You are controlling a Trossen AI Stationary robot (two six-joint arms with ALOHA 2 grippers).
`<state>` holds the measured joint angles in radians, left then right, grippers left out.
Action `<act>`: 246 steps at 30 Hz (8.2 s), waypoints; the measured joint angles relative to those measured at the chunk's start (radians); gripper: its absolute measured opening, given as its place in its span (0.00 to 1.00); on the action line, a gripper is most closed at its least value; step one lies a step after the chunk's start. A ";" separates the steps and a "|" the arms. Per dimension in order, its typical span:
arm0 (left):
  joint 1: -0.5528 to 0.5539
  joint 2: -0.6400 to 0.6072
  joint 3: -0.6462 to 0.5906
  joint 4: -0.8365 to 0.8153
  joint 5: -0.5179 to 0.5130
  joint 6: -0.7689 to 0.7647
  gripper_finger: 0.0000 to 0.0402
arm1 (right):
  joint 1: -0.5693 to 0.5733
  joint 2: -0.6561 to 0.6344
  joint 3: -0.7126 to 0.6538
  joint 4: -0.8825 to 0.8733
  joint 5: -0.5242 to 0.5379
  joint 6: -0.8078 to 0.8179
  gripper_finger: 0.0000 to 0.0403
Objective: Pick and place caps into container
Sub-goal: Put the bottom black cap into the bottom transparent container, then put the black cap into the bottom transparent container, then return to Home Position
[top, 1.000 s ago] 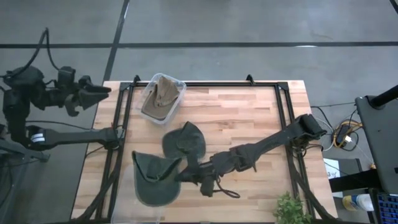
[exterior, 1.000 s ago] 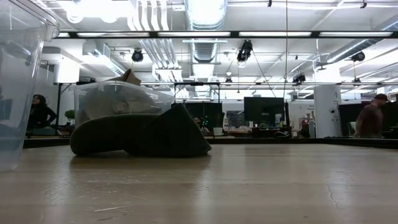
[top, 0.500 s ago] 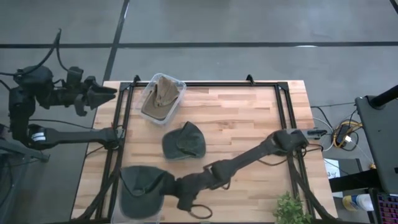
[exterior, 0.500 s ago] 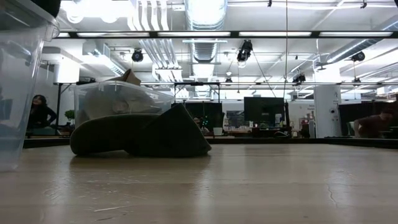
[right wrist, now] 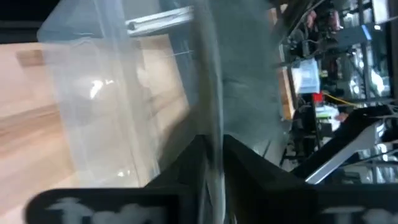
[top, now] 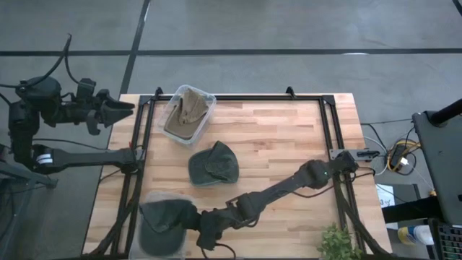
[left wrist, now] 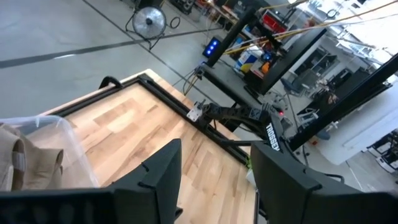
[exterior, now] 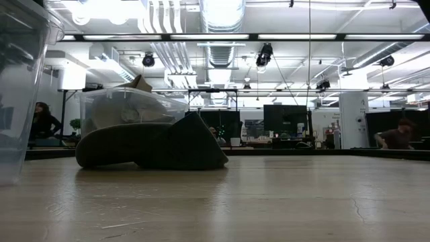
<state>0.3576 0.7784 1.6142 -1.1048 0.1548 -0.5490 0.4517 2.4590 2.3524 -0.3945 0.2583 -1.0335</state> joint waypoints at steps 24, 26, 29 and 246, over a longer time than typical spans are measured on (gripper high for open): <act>-0.001 0.006 0.000 -0.045 0.000 0.028 0.46 | -0.046 -0.166 0.003 -0.435 0.116 0.448 0.44; -0.001 0.012 -0.001 -0.043 0.001 0.028 0.46 | -0.070 -0.173 0.003 -0.517 0.104 0.532 0.43; 0.000 0.023 -0.001 -0.042 0.000 0.028 0.46 | -0.107 -0.173 0.000 -0.618 0.079 0.611 0.42; -0.007 -0.358 -0.673 0.470 0.098 0.366 0.00 | -0.449 -0.833 -0.860 0.265 -0.467 0.766 0.02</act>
<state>0.3504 0.4209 0.9414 -0.6352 0.2531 -0.1835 0.0025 1.6259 1.4926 -0.1295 -0.2088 -0.2673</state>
